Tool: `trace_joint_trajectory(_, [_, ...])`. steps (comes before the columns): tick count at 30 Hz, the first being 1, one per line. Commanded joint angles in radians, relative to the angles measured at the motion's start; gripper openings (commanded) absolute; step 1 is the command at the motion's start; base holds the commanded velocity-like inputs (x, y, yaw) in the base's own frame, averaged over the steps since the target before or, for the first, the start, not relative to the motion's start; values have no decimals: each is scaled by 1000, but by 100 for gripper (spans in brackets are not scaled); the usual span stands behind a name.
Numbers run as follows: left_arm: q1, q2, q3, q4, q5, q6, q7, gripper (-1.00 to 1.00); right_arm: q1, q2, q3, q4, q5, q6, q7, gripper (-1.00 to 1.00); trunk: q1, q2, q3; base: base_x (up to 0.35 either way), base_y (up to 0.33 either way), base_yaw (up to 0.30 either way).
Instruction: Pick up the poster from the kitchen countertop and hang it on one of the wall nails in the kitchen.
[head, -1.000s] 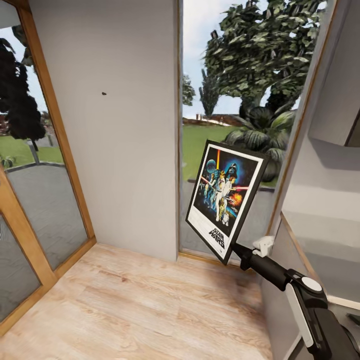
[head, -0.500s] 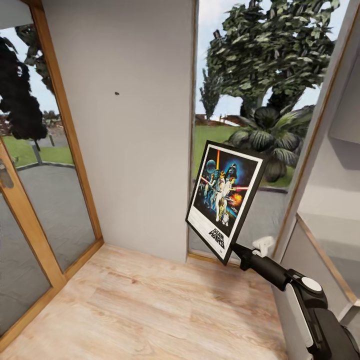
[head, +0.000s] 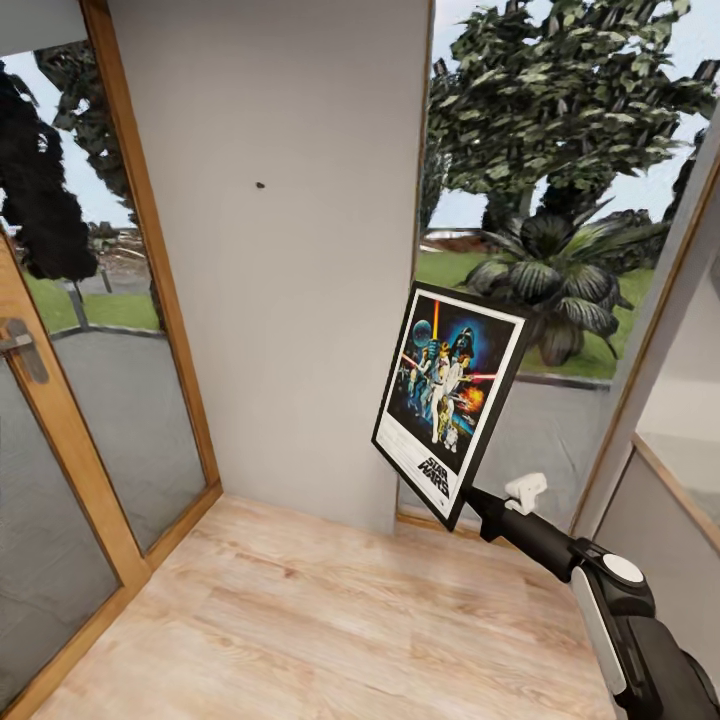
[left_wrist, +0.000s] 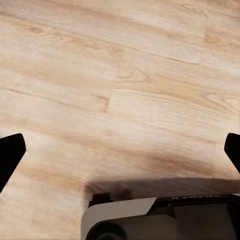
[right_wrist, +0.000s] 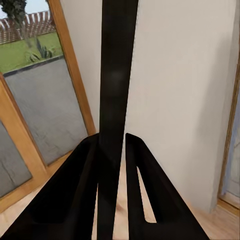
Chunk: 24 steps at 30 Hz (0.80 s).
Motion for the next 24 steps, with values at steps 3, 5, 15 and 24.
trace_joint_trajectory(3, [0, -1, 6, -1, -6, -2, -8, 100, 0, 0, -1, 0, -12, 11, 4, -100, 1, -1, -1, 113, 327, 0])
trace_joint_trajectory(5, [0, -1, 6, -1, -6, -2, -8, 100, 0, 0, -1, 0, -12, 10, 4, -100, 1, -1, -1, 108, 327, 0])
trace_joint_trajectory(15, [0, -1, 6, -1, -6, -2, -8, 100, 0, 0, -1, 0, -12, 10, 3, -100, 1, -1, -1, 95, 327, 0])
trace_joint_trajectory(24, [0, -1, 6, -1, -6, -2, -8, 100, 0, 0, -1, 11, -12, 10, 2, -100, 1, -1, -1, 78, 328, 0])
